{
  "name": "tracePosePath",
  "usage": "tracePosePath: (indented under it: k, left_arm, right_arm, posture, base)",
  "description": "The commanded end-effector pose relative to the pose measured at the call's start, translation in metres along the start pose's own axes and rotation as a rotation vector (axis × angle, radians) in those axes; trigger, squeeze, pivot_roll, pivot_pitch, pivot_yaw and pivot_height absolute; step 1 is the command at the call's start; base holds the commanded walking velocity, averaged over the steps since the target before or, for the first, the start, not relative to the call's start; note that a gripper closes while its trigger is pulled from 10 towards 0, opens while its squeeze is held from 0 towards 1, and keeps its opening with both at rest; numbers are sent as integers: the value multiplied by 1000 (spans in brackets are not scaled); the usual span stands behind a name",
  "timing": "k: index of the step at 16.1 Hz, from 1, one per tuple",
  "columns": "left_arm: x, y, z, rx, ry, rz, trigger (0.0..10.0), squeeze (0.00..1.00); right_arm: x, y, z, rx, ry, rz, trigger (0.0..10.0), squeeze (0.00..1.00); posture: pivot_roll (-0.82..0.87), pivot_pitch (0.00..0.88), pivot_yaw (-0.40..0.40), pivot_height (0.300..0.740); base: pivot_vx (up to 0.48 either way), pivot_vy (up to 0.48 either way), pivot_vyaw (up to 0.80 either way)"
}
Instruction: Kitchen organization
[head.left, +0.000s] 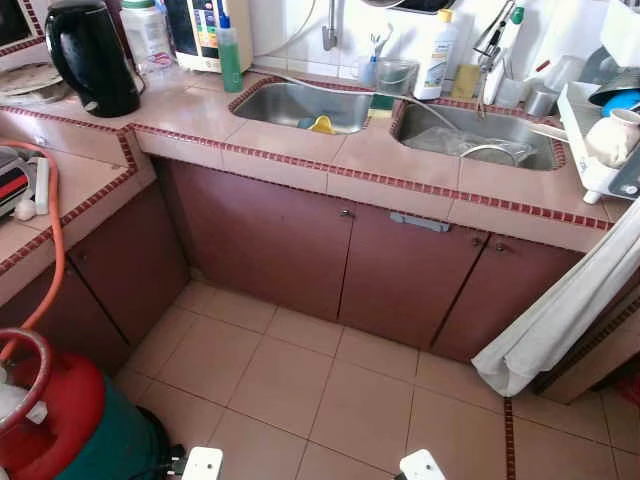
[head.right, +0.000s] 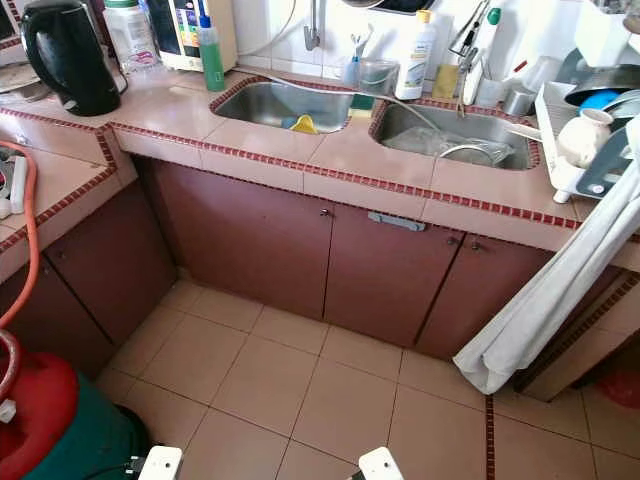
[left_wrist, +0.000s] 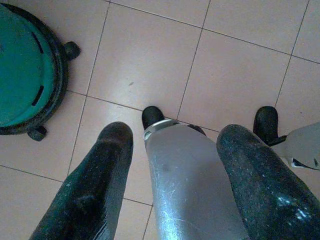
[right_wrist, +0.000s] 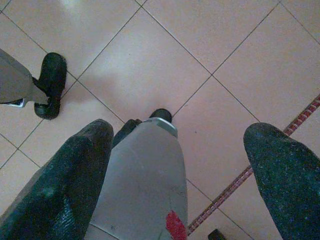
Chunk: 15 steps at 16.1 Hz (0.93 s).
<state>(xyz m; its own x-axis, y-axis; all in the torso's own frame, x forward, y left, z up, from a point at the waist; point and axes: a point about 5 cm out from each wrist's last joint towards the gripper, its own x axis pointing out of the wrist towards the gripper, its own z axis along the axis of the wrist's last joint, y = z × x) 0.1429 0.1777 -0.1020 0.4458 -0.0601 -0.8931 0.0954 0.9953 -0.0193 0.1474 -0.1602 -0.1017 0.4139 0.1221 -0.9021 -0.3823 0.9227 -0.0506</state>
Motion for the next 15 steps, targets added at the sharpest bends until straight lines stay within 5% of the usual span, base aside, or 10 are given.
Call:
tracePosePath:
  k: [1, 9, 15]
  left_arm:
    - [-1, 1, -6, -2, 19, 5, 10000, 0]
    - [1, -6, -1, 4, 0, -29, 10000, 0]
    - [1, -7, 2, 49, -14, -56, 10000, 0]
  right_arm:
    - [-1, -3, -4, -3, 21, -15, 10000, 0]
    - [-12, -38, -26, 2, 66, -50, 10000, 0]
    - [-8, -20, -27, -28, 70, -17, 10000, 0]
  posture:
    - [-79, 0, -14, 740]
    - [-84, 0, -10, 740]
    - [-83, 0, -12, 740]
  base:
    - [0, 0, 0]
    - [0, 0, 0]
    - [0, 0, 0]
